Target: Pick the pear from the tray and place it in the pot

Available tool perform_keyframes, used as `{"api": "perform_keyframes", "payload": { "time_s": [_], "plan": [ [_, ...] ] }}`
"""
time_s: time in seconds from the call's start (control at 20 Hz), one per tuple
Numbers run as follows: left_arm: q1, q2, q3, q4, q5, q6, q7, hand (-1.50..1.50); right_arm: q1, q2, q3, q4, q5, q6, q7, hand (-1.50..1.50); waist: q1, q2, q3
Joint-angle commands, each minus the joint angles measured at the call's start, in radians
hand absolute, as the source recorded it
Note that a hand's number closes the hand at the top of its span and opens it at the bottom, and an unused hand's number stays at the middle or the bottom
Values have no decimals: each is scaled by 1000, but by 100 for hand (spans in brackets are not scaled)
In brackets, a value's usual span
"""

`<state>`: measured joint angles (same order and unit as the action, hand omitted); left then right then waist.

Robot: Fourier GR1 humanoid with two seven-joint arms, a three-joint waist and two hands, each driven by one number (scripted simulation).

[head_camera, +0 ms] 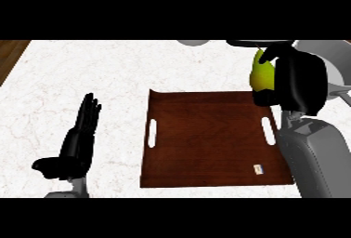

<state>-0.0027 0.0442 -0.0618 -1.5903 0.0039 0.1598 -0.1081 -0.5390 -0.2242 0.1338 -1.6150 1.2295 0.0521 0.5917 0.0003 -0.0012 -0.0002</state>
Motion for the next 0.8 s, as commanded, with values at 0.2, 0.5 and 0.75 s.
{"api": "perform_keyframes", "payload": {
  "time_s": [0.2,0.5,0.75],
  "plan": [
    [55,5,14,23,14,-38,-83,0,-26,-118,-193,86,-59,-10,-84,150,4,1,0],
    [-11,4,20,24,-2,-18,-31,0,-14,-250,-359,262,-162,-85,-244,150,1,2,0],
    [-27,-17,5,36,-11,-10,-17,0,-93,-298,-409,572,-182,-196,-399,150,12,6,1]
  ]
}}
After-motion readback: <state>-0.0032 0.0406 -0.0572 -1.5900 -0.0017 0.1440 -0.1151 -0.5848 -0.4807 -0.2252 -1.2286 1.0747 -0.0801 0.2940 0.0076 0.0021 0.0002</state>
